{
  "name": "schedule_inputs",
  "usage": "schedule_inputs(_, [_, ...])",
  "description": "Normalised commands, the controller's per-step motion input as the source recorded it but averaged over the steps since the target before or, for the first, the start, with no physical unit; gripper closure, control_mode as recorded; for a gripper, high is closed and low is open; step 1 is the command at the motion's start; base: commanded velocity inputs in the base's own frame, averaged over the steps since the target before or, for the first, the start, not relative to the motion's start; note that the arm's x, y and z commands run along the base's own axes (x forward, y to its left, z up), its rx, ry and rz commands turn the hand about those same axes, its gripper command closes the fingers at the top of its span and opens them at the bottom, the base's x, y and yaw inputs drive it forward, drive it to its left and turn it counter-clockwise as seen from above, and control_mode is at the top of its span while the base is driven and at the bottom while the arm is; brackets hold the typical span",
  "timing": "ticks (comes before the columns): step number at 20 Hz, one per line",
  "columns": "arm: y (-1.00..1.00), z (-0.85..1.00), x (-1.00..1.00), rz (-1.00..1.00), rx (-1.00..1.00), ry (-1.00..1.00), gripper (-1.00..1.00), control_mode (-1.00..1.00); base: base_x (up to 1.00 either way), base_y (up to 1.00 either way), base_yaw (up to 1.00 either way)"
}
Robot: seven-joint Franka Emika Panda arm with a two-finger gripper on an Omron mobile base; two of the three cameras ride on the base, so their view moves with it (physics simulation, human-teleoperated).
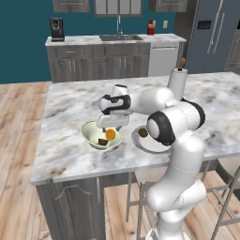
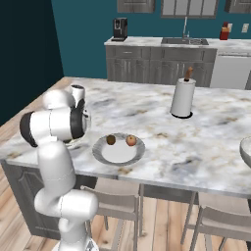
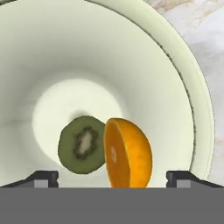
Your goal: Take the fruits from the plate on the dining counter and place two fruits in each bowl.
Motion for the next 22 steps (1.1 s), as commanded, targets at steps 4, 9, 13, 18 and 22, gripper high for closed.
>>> schedule_inputs(4, [-0.27, 0.63, -0.39, -0.08, 0.00, 0.00, -1.00, -1.00, 0.00, 0.00, 0.00])
schedule_inputs(9, [-0.55, 0.36, -0.15, -0.13, 0.00, 0.00, -1.00, -1.00, 0.00, 0.00, 0.00])
schedule_inputs(13, [-0.76, 0.03, 0.03, -0.10, 0.00, 0.00, -1.00, -1.00, 0.00, 0.00, 0.00])
schedule_inputs(18, [-0.64, 0.00, 0.27, -0.02, 0.00, 0.00, -1.00, -1.00, 0.00, 0.00, 0.00])
schedule_inputs(22, [-0.50, -0.19, 0.45, 0.00, 0.00, 0.00, -1.00, -1.00, 0.00, 0.00, 0.00])
